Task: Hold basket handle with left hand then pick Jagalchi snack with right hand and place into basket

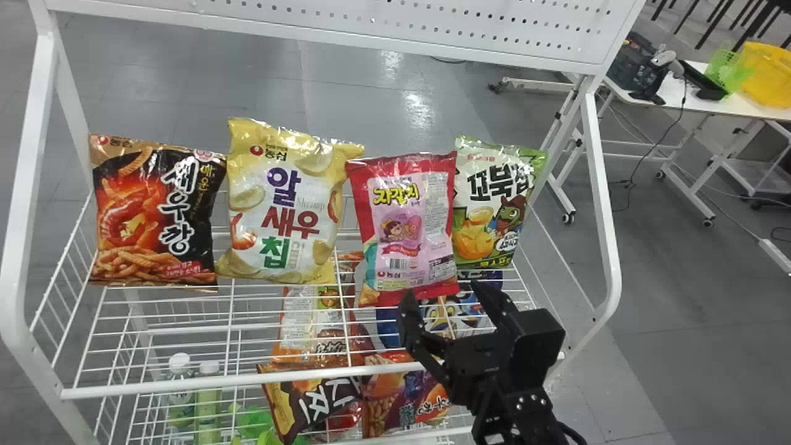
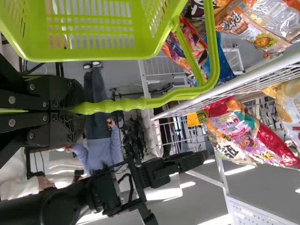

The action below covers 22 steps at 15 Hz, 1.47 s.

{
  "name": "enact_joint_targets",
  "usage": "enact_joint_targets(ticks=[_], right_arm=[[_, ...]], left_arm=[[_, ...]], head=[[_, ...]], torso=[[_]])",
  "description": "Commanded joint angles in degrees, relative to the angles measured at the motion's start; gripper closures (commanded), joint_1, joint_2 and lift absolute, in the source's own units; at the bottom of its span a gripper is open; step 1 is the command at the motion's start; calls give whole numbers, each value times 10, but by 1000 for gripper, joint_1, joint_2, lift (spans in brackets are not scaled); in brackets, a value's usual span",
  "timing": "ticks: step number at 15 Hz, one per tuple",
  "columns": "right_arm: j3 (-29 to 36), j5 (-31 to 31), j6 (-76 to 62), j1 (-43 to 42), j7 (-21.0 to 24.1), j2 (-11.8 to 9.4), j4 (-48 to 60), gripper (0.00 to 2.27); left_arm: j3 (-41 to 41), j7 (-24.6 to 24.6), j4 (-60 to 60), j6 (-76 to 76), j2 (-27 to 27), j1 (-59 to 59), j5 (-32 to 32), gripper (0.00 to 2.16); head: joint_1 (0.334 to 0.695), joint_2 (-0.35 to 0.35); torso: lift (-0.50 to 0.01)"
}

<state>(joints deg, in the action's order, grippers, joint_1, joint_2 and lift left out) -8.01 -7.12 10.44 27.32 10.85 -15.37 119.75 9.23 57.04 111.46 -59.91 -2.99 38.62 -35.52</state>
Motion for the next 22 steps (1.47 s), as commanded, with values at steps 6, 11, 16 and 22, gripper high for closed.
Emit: enact_joint_targets(ticks=[6, 11, 16, 22], right_arm=[[-3, -1, 9, -67, -10, 7, -29, 127], [-16, -1, 8, -128, -13, 10, -98, 127], [-12, -6, 8, -162, -18, 10, -134, 127], [-12, -19, 29, -197, -43, 10, -167, 323]], left_arm=[[-5, 0, 3, 0, -2, 8, 6, 1521], [-4, 2, 5, 0, -3, 22, 10, 1521], [-16, -4, 5, 4, 0, 23, 20, 1521], [-25, -5, -8, 14, 1, 17, 27, 1521]], head=[[695, -274], [695, -265], [695, -263], [695, -284]], torso=[[-10], [-10], [-10], [-10]])
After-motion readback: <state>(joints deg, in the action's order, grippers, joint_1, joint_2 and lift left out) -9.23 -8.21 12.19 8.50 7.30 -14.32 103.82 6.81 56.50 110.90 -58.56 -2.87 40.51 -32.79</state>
